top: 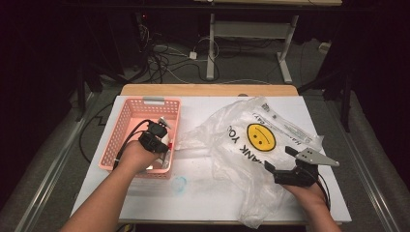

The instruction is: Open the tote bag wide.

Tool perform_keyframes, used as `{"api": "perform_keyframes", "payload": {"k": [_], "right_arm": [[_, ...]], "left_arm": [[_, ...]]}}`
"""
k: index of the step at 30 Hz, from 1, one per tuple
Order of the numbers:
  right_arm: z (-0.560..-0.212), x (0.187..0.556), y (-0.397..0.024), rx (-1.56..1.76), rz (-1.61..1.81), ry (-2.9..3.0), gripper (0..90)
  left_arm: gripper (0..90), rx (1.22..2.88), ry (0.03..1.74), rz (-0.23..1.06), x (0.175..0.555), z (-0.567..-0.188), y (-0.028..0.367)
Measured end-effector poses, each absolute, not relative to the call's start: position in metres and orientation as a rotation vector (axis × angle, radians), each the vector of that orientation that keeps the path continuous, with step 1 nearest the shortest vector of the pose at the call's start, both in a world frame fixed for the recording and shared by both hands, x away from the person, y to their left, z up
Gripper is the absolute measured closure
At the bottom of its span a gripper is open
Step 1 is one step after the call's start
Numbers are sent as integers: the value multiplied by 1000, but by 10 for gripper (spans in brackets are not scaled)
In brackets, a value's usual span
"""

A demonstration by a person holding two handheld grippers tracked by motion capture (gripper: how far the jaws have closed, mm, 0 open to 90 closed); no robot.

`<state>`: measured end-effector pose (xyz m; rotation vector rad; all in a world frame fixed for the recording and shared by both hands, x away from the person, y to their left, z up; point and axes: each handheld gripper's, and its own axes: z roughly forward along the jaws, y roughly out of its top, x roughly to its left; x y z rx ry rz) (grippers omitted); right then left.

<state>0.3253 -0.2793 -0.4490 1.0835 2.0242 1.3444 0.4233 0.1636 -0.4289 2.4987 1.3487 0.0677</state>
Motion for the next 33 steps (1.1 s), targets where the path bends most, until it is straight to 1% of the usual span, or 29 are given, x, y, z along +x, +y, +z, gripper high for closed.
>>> {"api": "perform_keyframes", "payload": {"k": [2, 4, 6, 7, 10, 11, 13, 19, 21, 24, 26, 33], "right_arm": [[-449, 325, -279, 1082, 1346, 2024, 37], [-449, 325, -279, 1083, 1344, 2024, 38], [-449, 325, -279, 1089, 1343, 2023, 39], [-449, 325, -280, 1086, 1341, 2025, 40], [-449, 325, -280, 1091, 1340, 2022, 41], [-449, 325, -280, 1092, 1340, 2023, 41], [-449, 325, -279, 1090, 1339, 2026, 42], [-449, 324, -278, 1084, 1336, 2032, 43], [-449, 324, -278, 1087, 1335, 2031, 44], [-450, 325, -278, 1094, 1331, 2033, 46], [-450, 325, -277, 1092, 1331, 2032, 46], [-450, 324, -277, 1091, 1328, 2037, 48]], "left_arm": [[874, 2496, 1349, 88, 424, -428, 163], [872, 2502, 1358, 78, 426, -429, 162], [842, 2498, 1362, 63, 428, -429, 162], [841, 2492, 1363, 50, 429, -429, 162], [746, 2466, 1362, 26, 431, -429, 162], [744, 2464, 1358, 30, 432, -429, 161], [712, 2470, 1369, 55, 433, -430, 160], [719, 2466, 1370, 54, 435, -431, 159], [676, 2453, 1396, 40, 437, -432, 161], [588, 2438, 1431, -22, 441, -435, 167], [578, 2436, 1434, -32, 441, -436, 168], [588, 2444, 1426, -24, 441, -436, 167]]}}
